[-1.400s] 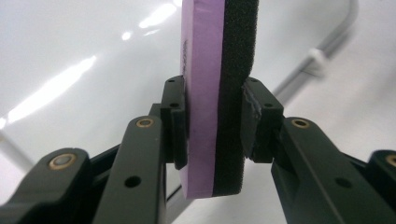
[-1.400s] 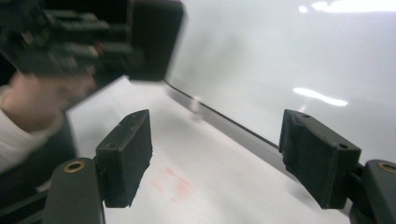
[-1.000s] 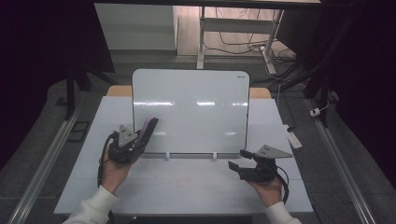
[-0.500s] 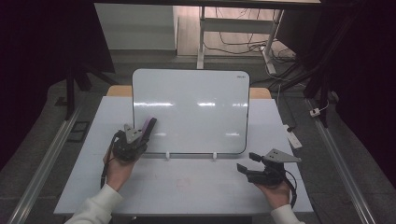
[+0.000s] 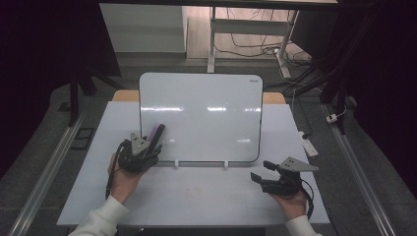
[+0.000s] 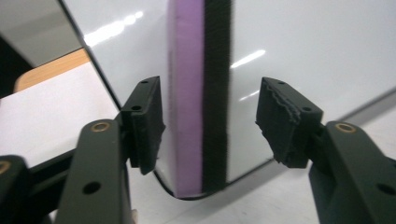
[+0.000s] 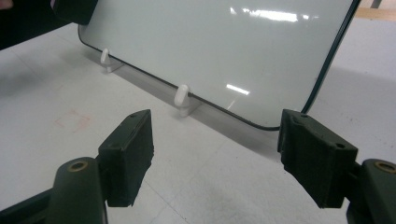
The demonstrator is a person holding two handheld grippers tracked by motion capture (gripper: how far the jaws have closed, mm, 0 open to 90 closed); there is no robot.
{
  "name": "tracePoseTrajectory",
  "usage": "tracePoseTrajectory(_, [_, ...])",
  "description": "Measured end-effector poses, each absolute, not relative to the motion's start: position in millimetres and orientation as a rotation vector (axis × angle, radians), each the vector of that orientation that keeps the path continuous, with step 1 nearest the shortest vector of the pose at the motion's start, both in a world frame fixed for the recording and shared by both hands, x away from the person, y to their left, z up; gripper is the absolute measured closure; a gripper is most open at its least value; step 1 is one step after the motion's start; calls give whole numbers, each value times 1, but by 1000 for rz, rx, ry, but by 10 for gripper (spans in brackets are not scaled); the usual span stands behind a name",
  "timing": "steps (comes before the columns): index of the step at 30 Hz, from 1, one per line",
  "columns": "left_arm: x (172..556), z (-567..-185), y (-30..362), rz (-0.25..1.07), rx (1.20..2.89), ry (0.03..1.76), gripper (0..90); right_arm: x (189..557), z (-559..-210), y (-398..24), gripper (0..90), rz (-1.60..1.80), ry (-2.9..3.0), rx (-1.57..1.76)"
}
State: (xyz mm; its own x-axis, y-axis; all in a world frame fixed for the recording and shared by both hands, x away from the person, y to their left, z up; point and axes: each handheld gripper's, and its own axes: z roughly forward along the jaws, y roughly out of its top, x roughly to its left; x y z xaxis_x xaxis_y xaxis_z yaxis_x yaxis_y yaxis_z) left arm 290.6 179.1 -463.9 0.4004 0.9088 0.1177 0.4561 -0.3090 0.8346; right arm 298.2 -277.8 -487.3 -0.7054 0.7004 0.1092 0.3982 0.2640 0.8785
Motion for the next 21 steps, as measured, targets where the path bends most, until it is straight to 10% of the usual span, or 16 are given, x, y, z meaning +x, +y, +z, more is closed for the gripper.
tracePoseTrajectory(21, [234, -488, 227, 437, 1968, 1098, 365, 297, -499, -284, 277, 1291, 2321, 869])
